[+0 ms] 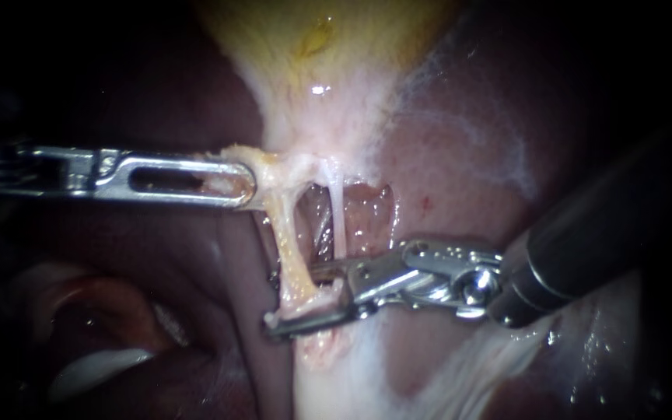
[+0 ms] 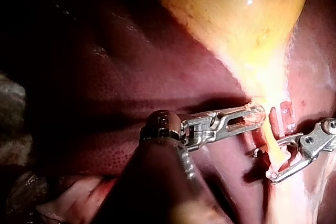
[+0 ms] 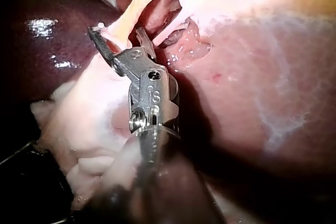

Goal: Going back first clip left tube

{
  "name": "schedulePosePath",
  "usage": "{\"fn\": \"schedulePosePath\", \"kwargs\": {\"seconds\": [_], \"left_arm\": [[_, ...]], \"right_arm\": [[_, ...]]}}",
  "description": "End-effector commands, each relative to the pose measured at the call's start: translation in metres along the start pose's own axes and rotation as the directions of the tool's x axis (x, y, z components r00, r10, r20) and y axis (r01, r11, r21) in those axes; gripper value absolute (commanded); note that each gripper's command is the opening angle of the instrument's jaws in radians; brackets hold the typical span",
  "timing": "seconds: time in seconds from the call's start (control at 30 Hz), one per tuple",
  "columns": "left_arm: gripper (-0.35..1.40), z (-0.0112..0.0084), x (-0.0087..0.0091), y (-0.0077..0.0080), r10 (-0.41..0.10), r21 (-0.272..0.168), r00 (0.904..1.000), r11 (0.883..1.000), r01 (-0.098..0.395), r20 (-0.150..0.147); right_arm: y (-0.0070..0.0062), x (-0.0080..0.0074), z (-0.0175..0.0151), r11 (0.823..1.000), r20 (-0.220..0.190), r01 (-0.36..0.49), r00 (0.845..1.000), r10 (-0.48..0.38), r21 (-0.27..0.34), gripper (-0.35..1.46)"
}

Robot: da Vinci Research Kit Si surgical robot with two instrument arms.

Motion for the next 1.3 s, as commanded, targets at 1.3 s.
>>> {"fn": "schedulePosePath", "kwargs": {"seconds": [1.3], "left_arm": [[-0.35,-0.0001,0.0001,0.0000,0.000,0.000,1.0000,1.000,0.000,0.000]], "right_arm": [[-0.0009,0.0014,-0.0098,0.991,0.001,0.127,0.992,-0.127,-0.050,0.50]]}}
